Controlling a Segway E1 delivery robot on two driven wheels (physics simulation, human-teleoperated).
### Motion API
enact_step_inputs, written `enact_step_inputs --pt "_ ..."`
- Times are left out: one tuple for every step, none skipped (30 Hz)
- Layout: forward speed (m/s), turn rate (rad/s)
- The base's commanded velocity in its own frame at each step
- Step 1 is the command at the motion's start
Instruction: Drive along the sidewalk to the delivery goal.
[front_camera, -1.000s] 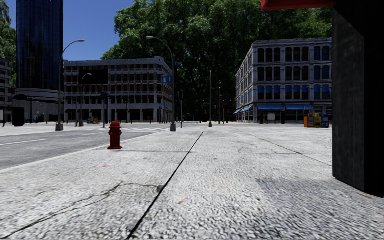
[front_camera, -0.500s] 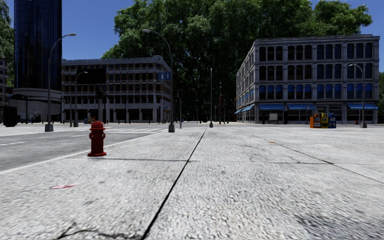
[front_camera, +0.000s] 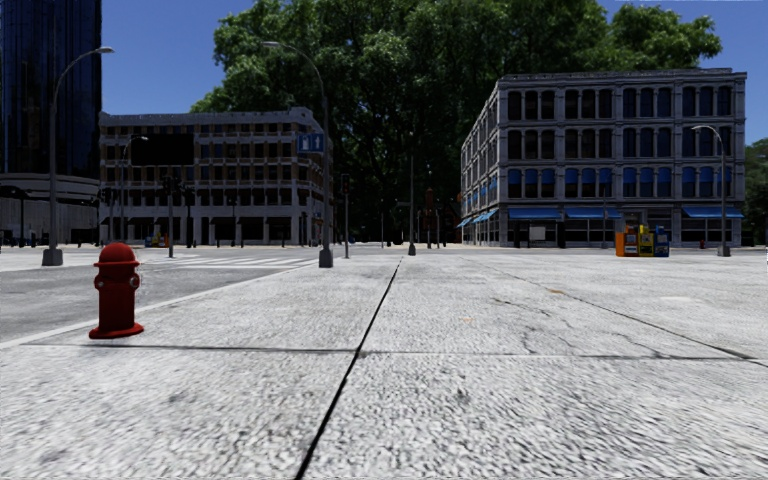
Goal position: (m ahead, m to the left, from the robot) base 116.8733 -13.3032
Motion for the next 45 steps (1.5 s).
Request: enact_step_inputs --pt "2.0 -0.26" --pt "2.0 -0.26" --pt "2.0 -0.27" --pt "2.0 -0.27" --pt "2.0 -0.28" --pt "2.0 -0.28" --pt "2.0 -0.28" --pt "2.0 -0.31" --pt "2.0 -0.31" --pt "2.0 -0.4" --pt "2.0 -0.43" --pt "2.0 -0.43" --pt "2.0 -0.43" --pt "2.0 -0.43" --pt "2.0 -0.43" --pt "2.0 -0.43" --pt "2.0 -0.43" --pt "2.0 -0.43" --pt "2.0 -0.43" --pt "2.0 -0.43" --pt "2.0 -0.43" --pt "2.0 -0.43" --pt "2.0 -0.43" --pt "2.0 -0.43" --pt "2.0 -0.43" --pt "2.0 -0.43" --pt "2.0 -0.43" --pt "2.0 -0.43" --pt "2.0 -0.43" --pt "2.0 -0.43" --pt "2.0 -0.43" --pt "2.0 -0.43" --pt "2.0 -0.43" --pt "2.0 -0.43" --pt "2.0 -0.43" --pt "2.0 -0.43" --pt "2.0 -0.33" --pt "2.0 -0.33" --pt "2.0 -0.08" --pt "2.0 0.0" --pt "2.0 0.0" --pt "2.0 0.0" --pt "2.0 0.0" --pt "2.0 0.0" --pt "2.0 0.0"
